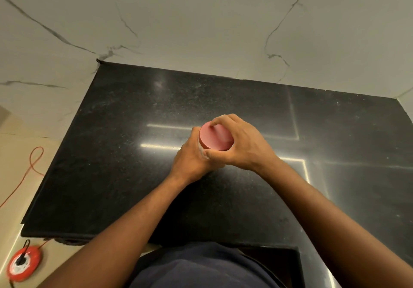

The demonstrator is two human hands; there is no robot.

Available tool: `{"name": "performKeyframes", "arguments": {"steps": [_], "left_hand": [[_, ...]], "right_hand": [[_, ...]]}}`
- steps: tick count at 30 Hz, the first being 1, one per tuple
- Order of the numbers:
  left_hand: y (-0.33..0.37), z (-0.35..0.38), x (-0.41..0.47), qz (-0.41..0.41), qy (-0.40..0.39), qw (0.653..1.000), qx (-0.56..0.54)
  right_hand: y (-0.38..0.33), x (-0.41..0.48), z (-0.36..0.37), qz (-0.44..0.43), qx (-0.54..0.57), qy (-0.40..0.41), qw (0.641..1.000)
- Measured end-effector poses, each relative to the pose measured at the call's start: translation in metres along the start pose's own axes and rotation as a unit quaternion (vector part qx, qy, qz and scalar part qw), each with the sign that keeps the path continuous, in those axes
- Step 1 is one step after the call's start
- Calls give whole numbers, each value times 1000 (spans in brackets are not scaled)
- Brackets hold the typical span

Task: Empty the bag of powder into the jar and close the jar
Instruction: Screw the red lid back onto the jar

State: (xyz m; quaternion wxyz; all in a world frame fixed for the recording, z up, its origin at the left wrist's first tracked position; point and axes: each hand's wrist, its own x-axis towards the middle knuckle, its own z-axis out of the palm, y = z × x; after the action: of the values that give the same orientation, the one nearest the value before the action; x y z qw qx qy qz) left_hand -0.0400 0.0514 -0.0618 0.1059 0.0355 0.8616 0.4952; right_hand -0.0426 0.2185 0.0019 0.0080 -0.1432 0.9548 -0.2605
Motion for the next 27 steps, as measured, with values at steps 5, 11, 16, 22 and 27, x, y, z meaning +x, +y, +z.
{"name": "performKeyframes", "arguments": {"steps": [5, 11, 16, 22, 27], "left_hand": [[-2, 3, 3, -7, -3, 1000, 15], [-9, 5, 4, 2, -2, 1000, 13], [-11, 5, 4, 20, -13, 1000, 8], [-14, 5, 6, 6, -11, 1000, 5], [-14, 4, 9, 13, -17, 999, 23]], "right_hand": [[-17, 10, -3, 28, -167, -7, 986], [-27, 19, -12, 21, -206, -66, 976], [-30, 29, -21, -38, -215, -144, 965], [-46, 41, -7, 54, -299, -63, 951], [-47, 38, -18, 12, -317, -119, 941]]}}
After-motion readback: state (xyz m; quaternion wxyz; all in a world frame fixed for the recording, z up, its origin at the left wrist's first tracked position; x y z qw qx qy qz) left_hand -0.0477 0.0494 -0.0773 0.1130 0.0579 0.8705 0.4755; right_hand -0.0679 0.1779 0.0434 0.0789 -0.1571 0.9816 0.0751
